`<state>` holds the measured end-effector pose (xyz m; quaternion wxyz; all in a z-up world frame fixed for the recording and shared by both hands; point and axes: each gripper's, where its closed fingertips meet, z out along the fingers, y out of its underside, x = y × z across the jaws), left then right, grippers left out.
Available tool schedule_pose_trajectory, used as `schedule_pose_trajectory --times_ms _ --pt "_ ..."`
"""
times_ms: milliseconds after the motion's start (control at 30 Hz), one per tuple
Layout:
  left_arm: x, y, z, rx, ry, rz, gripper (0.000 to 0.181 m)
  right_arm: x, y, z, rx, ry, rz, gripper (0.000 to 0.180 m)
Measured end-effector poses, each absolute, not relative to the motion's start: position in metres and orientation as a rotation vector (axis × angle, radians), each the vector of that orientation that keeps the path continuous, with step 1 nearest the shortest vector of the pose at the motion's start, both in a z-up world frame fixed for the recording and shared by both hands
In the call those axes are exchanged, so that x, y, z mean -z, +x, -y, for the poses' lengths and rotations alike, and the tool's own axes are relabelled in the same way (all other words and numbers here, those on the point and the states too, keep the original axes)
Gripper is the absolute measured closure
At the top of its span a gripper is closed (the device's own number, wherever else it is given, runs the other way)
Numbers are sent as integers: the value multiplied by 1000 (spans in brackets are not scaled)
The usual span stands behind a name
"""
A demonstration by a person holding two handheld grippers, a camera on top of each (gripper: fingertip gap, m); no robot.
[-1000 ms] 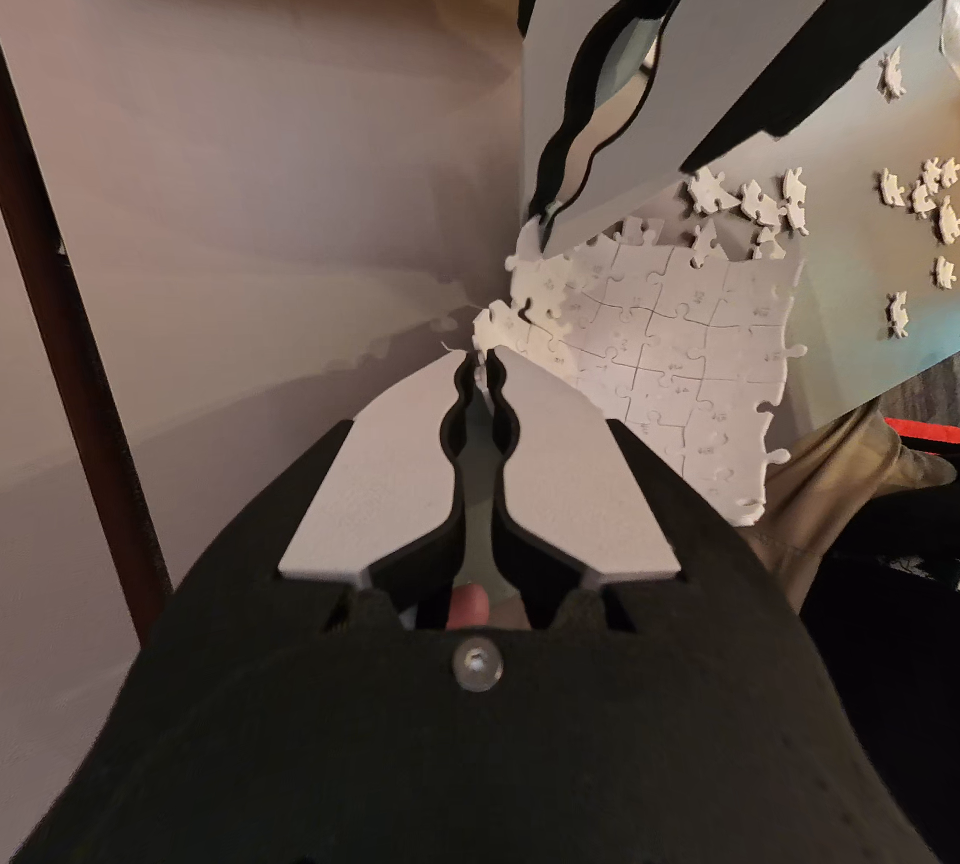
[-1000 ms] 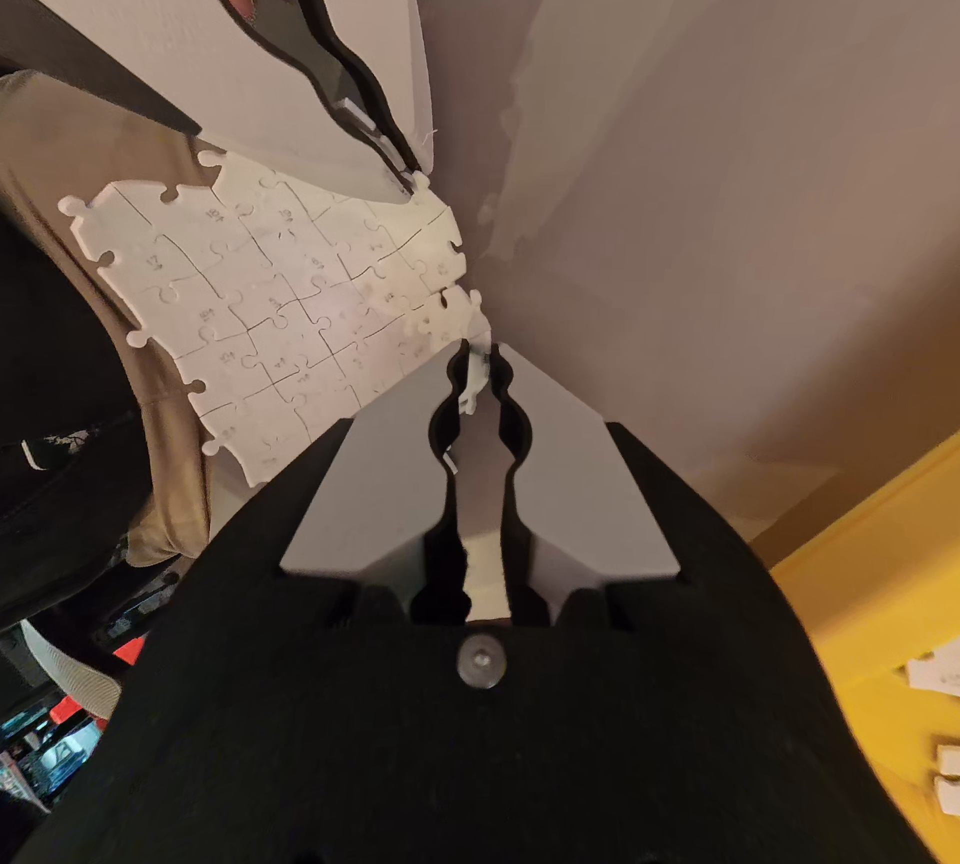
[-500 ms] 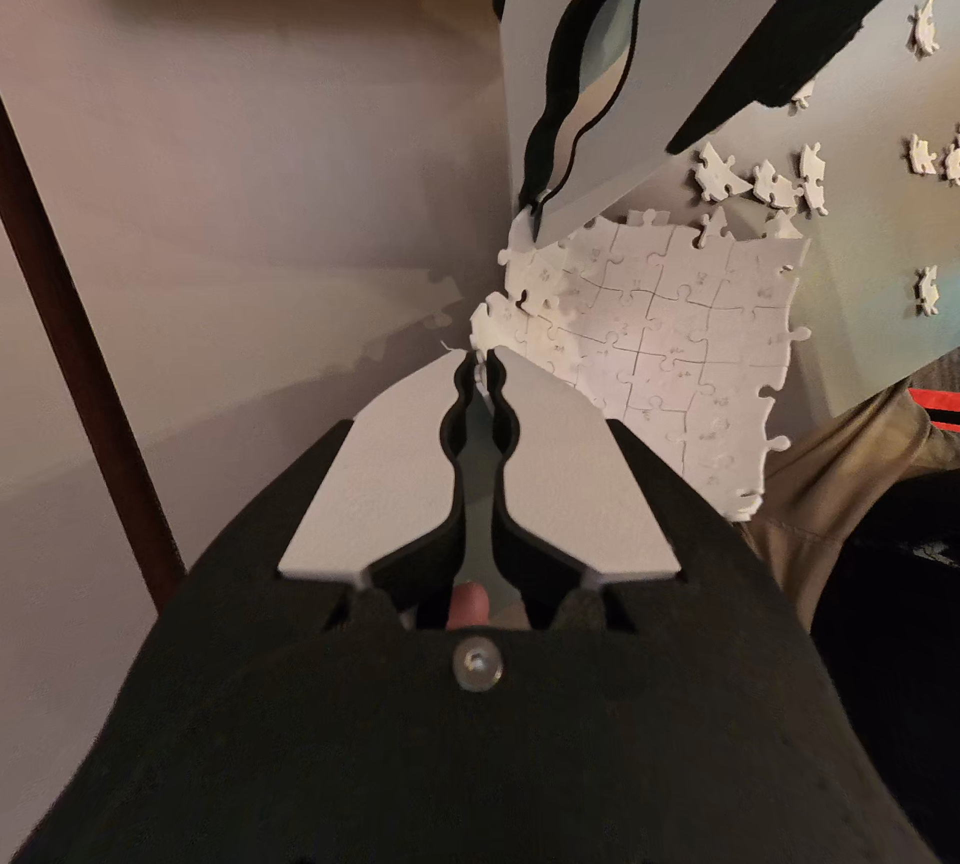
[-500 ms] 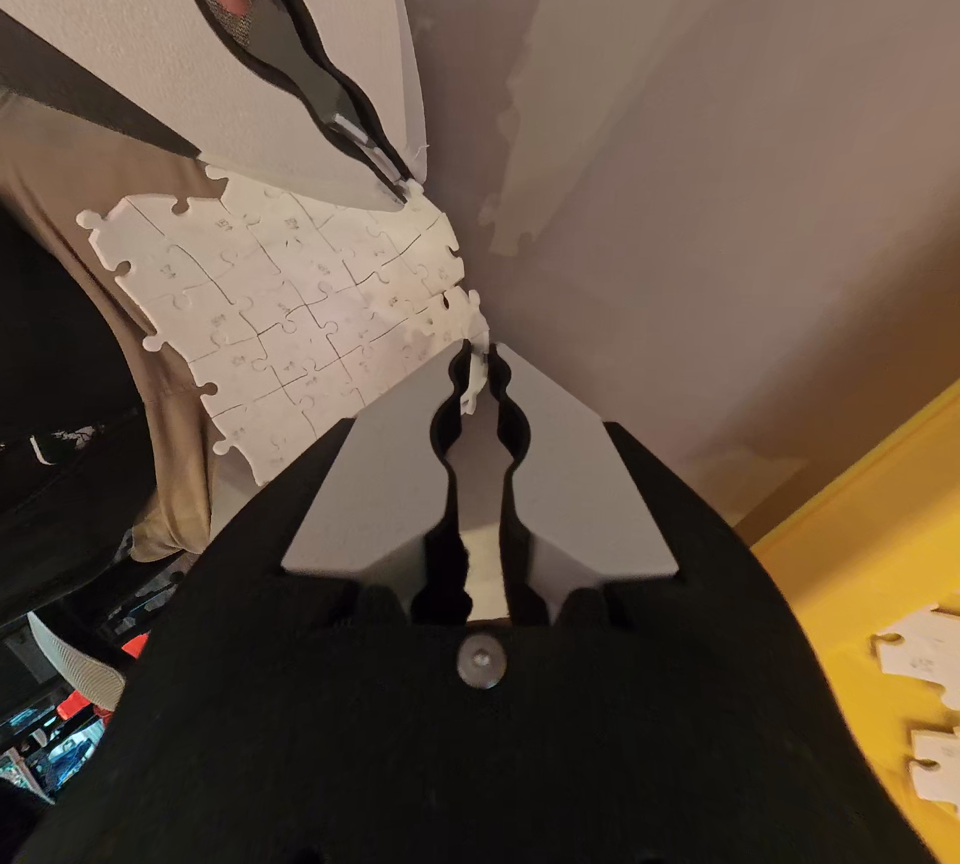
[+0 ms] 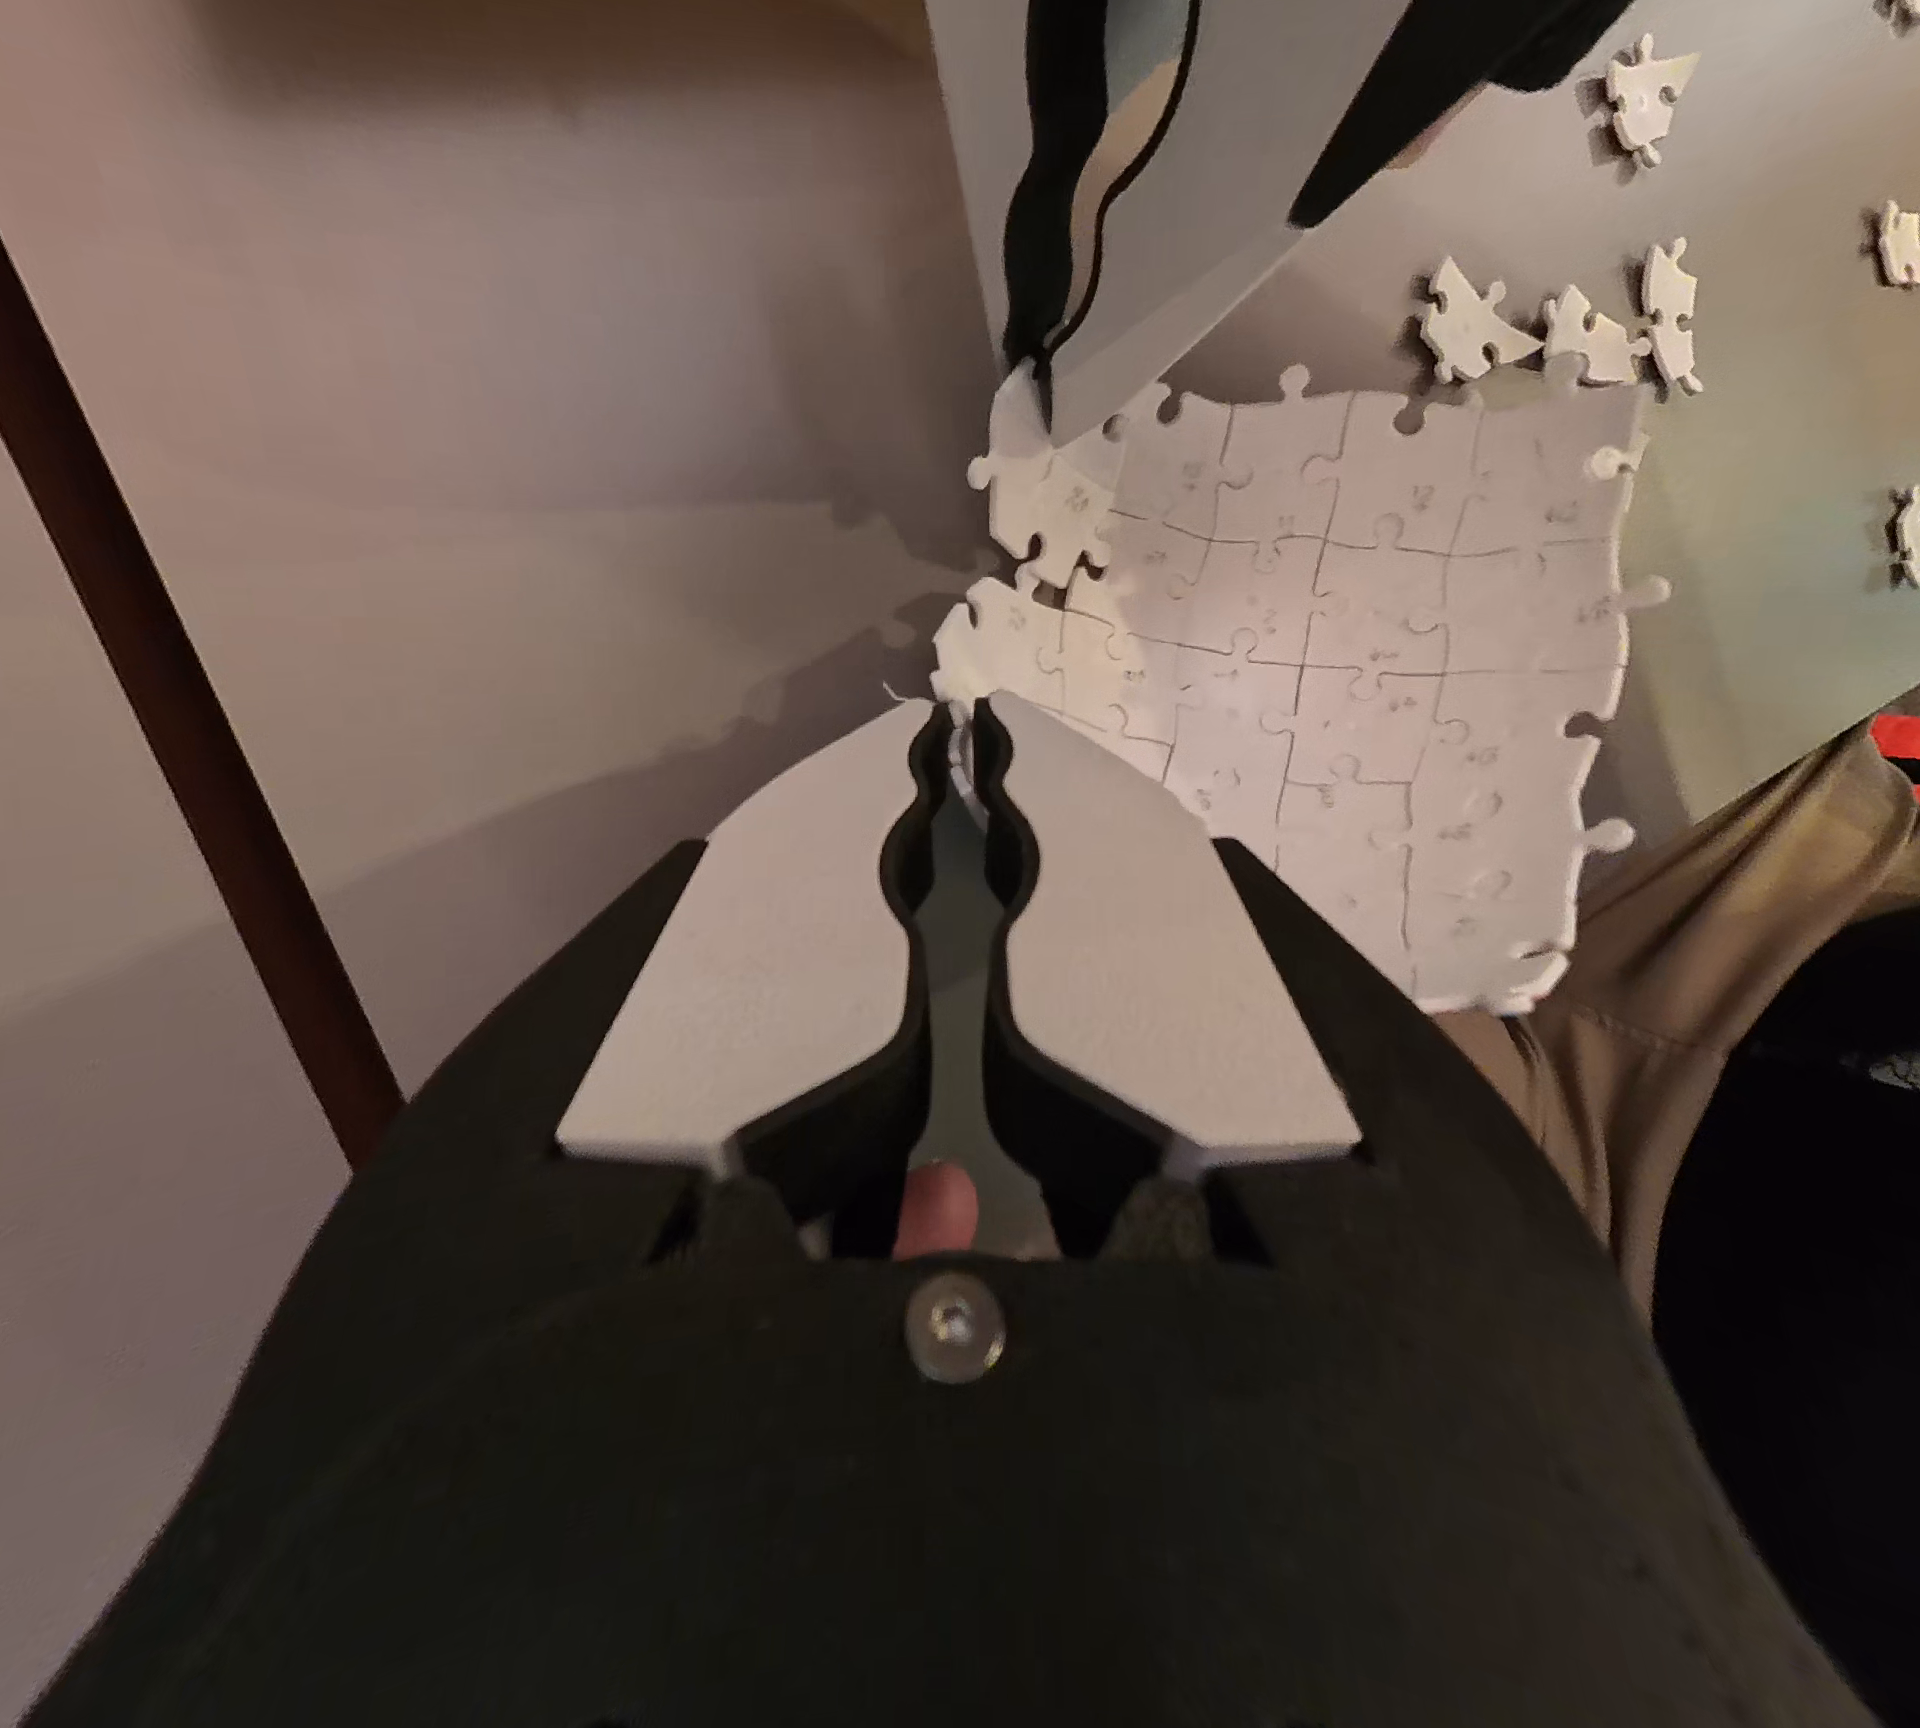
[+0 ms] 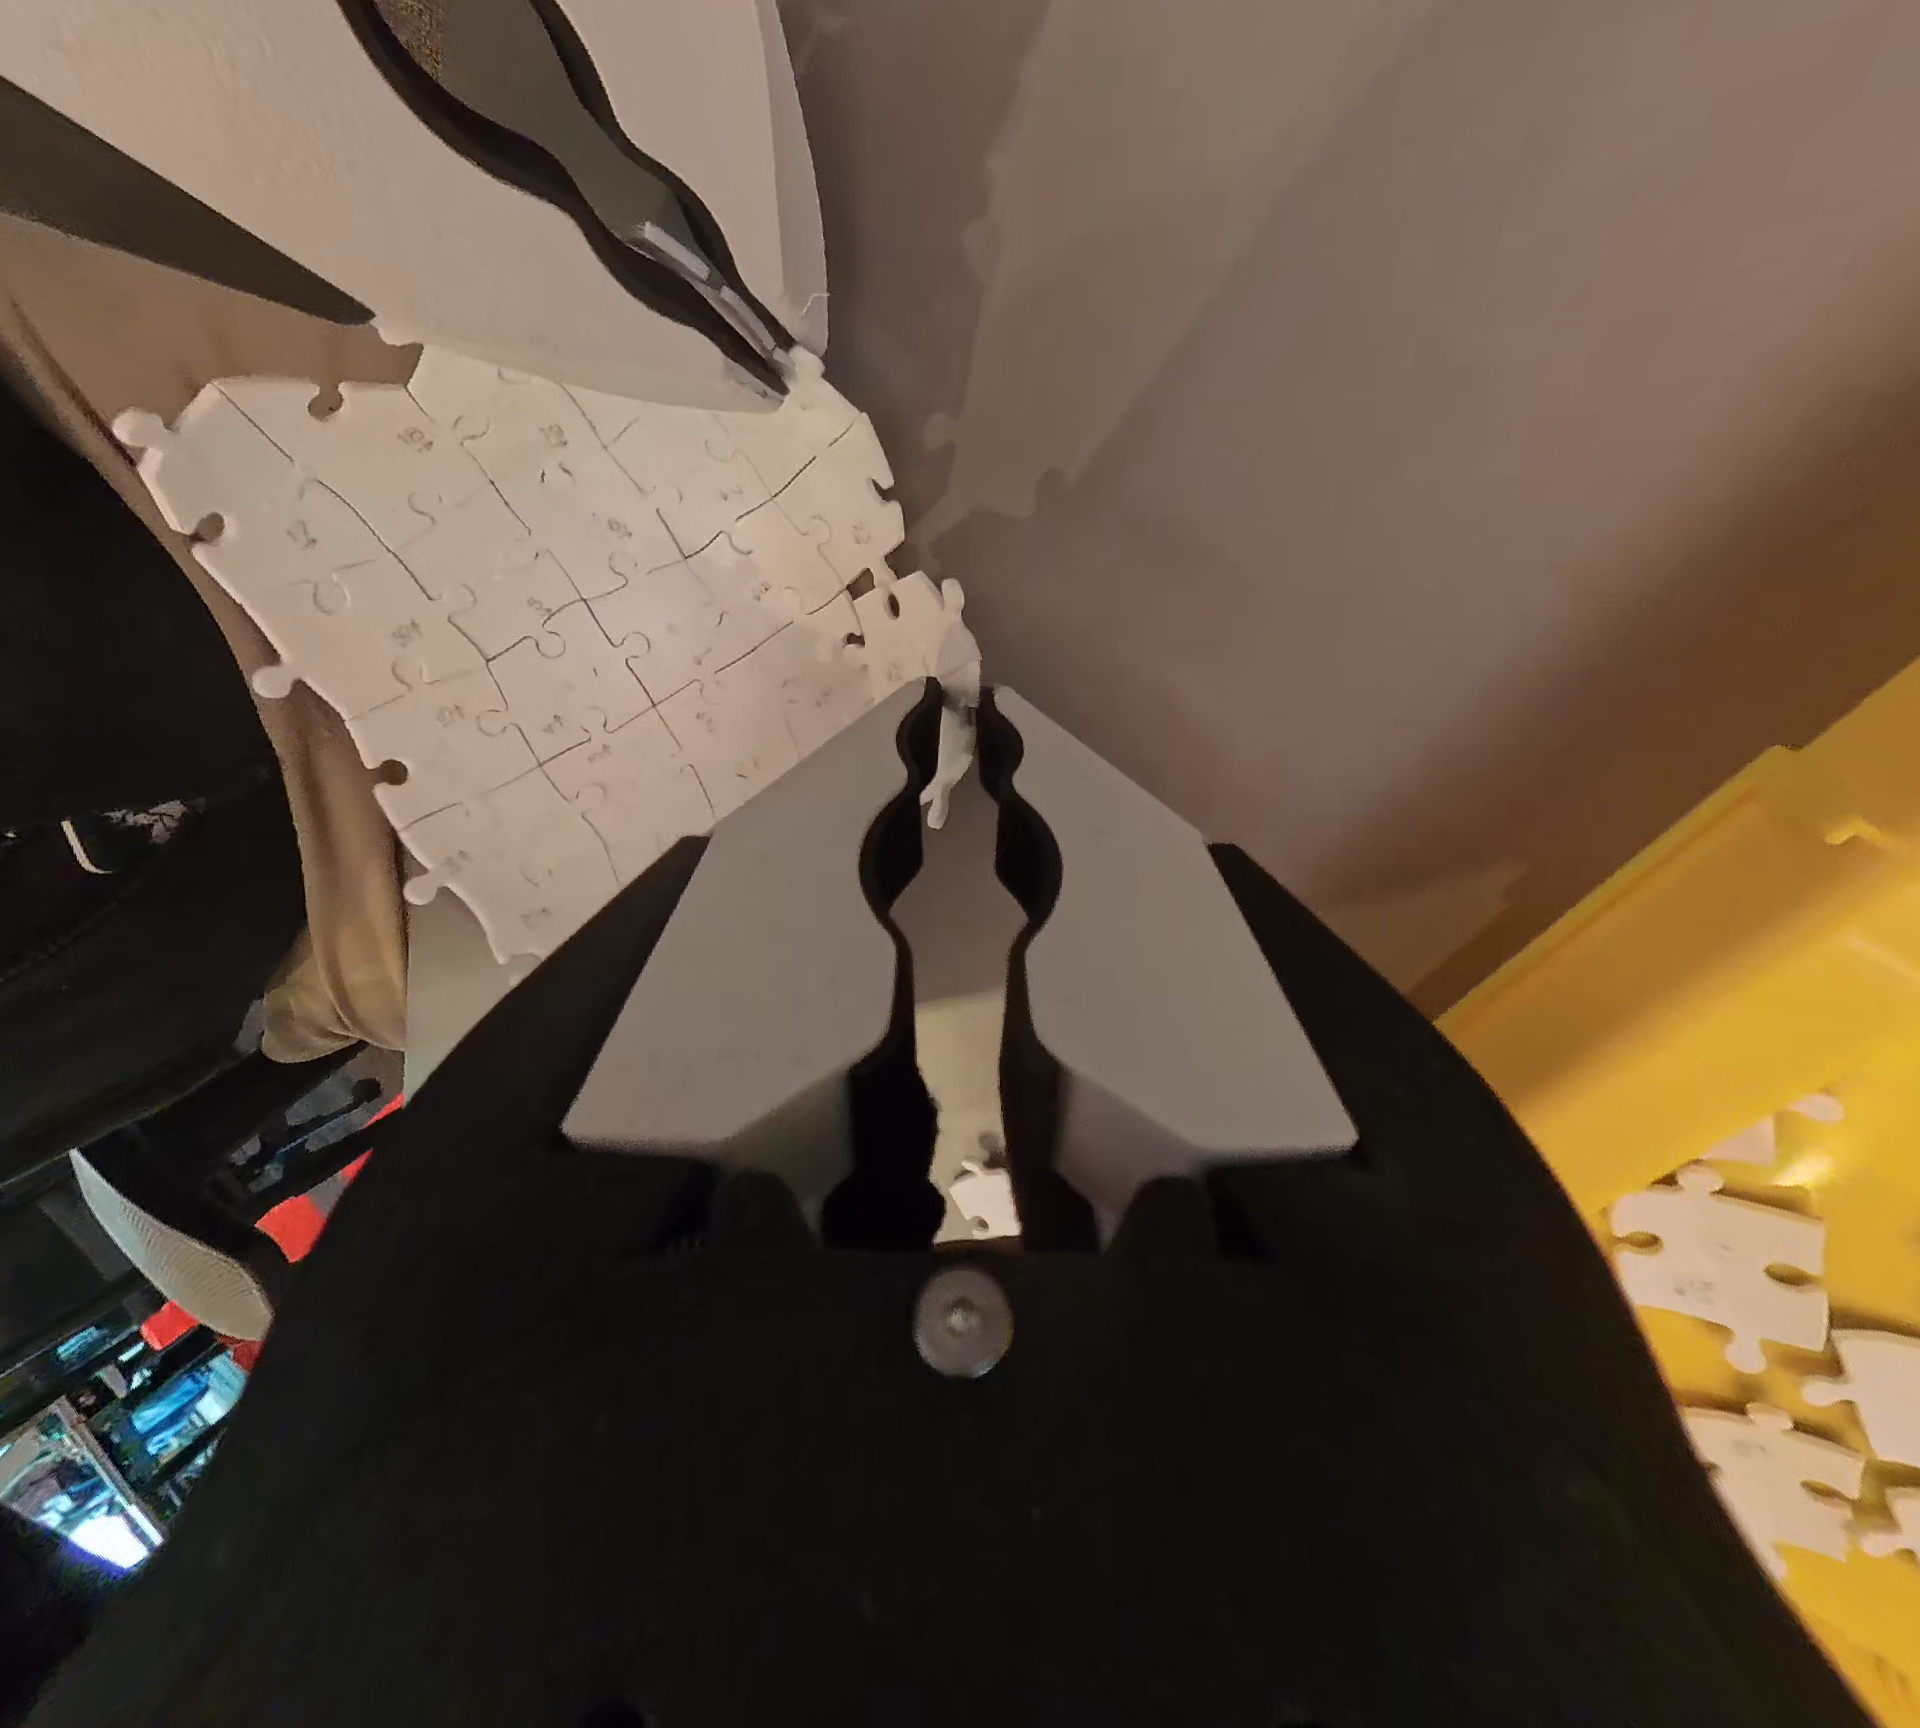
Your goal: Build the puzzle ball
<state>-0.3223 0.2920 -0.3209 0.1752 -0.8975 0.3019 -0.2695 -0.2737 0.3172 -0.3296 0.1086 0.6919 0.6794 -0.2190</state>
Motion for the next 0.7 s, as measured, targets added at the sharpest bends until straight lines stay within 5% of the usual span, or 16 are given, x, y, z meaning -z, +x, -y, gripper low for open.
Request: schedule_pose_trajectory --times_ms 700 --pt "323 -321 -298 775 -2538 -865 177 338 -276 -318 646 2003 -2024 168"
